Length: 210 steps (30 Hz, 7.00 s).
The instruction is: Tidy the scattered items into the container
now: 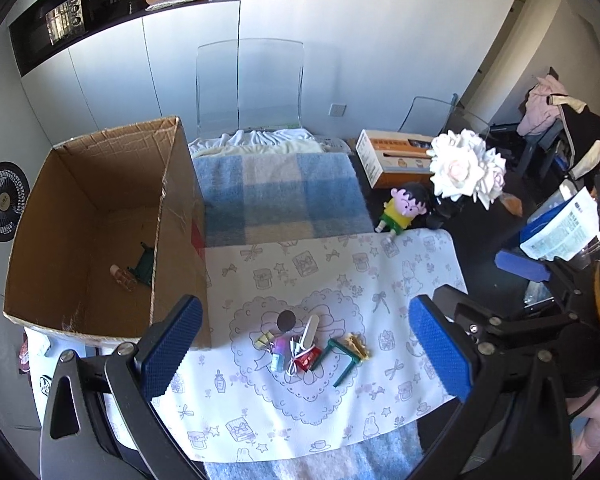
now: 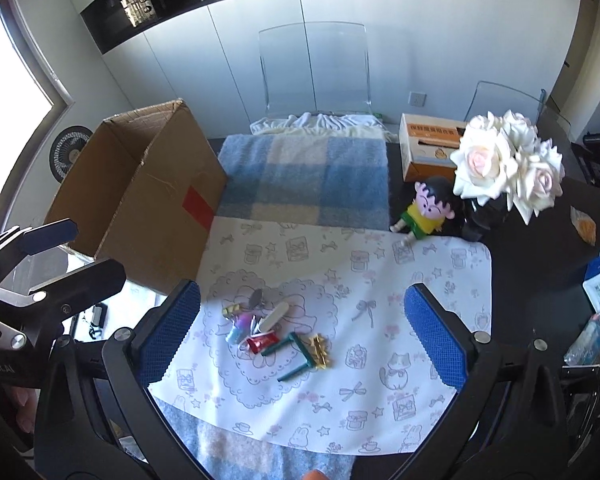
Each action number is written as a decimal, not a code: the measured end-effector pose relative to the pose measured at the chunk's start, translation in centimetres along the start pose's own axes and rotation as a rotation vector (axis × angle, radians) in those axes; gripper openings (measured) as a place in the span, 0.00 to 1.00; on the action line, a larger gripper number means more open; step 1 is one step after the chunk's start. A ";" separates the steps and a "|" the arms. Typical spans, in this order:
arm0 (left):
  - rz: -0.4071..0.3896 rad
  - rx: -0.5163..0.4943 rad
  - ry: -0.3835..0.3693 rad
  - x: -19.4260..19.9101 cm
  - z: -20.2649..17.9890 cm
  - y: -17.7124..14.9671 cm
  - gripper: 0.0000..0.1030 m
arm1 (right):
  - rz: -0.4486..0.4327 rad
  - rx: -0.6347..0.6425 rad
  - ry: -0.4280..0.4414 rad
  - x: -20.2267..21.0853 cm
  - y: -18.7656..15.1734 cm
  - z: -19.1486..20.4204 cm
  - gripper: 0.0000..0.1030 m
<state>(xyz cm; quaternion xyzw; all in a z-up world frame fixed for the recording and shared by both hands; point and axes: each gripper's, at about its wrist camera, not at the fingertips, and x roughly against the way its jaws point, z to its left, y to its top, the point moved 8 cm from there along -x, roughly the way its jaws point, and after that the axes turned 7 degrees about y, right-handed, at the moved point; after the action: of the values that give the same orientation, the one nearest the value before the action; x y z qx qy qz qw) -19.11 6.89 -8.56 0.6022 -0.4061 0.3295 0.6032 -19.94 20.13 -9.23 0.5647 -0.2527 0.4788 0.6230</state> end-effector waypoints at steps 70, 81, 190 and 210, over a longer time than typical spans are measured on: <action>0.517 -0.045 0.067 -23.8 3.4 -16.7 0.32 | 0.506 -0.005 0.008 -22.7 -15.8 -3.6 0.45; 0.533 -0.010 0.040 -23.9 3.3 -16.7 0.00 | 0.499 0.030 -0.058 -22.6 -16.1 -3.7 0.13; -0.008 0.016 -0.042 -3.4 0.2 0.1 0.00 | 0.010 0.025 0.077 -3.6 0.9 1.5 0.08; -0.001 0.046 -0.040 -2.9 2.1 -0.2 0.00 | 0.006 0.068 0.099 -3.8 3.0 4.8 0.08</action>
<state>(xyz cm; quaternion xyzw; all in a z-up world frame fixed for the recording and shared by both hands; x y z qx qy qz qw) -20.48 5.08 -11.34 0.6225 -0.4101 0.3265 0.5811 -23.04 14.11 -10.02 0.5604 -0.2066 0.5165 0.6136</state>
